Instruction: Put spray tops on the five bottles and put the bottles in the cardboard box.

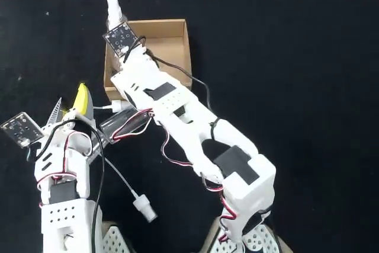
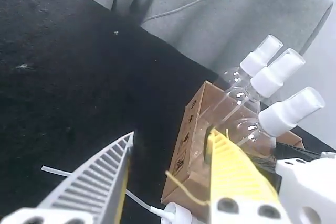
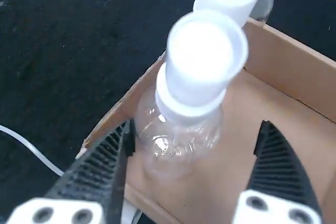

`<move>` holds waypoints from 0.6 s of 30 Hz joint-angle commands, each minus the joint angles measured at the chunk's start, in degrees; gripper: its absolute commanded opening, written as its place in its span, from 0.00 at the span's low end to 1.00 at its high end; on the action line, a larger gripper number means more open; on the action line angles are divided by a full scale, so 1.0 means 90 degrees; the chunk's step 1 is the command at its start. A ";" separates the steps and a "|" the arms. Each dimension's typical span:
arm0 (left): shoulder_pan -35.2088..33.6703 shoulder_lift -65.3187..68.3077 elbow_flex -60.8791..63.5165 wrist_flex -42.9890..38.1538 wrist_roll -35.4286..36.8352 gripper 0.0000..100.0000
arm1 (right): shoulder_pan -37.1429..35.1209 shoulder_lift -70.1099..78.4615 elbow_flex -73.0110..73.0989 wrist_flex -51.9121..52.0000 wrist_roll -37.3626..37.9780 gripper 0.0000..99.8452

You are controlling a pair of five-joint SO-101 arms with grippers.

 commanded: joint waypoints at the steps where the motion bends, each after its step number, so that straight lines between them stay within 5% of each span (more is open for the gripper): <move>1: -0.0044 -0.0078 0.0151 0.0010 0.0049 0.21 | -0.0098 -0.0132 -0.0464 0.0195 -0.0010 0.31; 18: -0.0454 -0.0098 0.0142 -0.0039 0.0049 0.21 | -0.0068 -0.1617 -0.0503 0.2227 0.0000 0.31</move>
